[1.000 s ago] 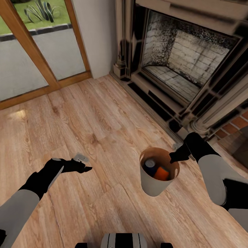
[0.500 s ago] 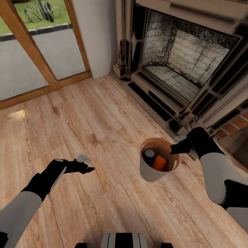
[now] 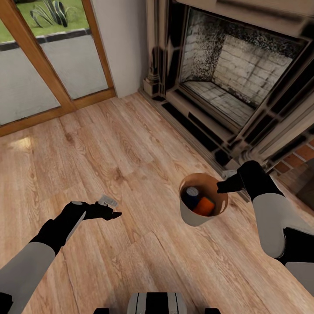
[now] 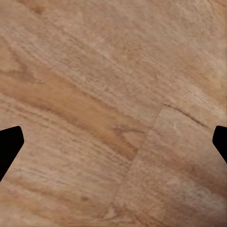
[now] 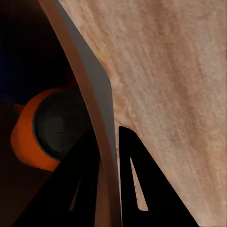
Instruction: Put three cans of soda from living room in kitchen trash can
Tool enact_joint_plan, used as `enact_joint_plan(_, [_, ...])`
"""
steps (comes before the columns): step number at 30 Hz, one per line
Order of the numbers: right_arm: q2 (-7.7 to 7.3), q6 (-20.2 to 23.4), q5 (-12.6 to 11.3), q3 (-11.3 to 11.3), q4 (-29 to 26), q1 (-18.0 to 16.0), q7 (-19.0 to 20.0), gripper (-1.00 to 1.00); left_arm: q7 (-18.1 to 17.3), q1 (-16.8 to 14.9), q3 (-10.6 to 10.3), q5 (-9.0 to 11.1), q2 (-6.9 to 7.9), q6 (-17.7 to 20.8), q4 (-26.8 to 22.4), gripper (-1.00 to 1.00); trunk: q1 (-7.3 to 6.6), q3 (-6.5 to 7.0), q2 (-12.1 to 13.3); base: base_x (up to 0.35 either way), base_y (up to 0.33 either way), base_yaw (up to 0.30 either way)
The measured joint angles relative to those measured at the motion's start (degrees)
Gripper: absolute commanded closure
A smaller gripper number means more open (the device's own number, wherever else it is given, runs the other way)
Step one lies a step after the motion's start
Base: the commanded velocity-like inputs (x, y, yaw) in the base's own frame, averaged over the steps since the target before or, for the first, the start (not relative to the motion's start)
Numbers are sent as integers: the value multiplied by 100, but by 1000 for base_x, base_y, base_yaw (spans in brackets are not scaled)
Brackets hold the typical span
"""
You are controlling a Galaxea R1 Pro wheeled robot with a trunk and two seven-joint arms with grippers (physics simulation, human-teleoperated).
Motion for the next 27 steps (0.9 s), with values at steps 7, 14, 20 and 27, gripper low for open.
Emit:
enact_joint_plan(7, [-2, -45, 25, -25, 3, 0, -51, 100, -3, 0, 0, -1, -8, 0, -6, -100, 154, -126, -281, 0, 0, 0])
enact_joint_plan(14, [1, -53, 32, -26, 9, 0, -57, 100, -3, 0, 0, 5, -9, 2, -8, -100, 242, -198, -443, 0, 0, 0])
enact_joint_plan(20, [10, -58, 29, -31, 12, 3, -57, 100, -3, 0, 0, 2, -9, 6, -8, -100, 330, -269, -602, 0, 0, 0])
enact_joint_plan(27, [9, -60, 25, -35, 13, 4, -57, 100, -3, 0, 0, 0, -14, 5, -5, -100, 483, -395, -882, 0, 0, 0])
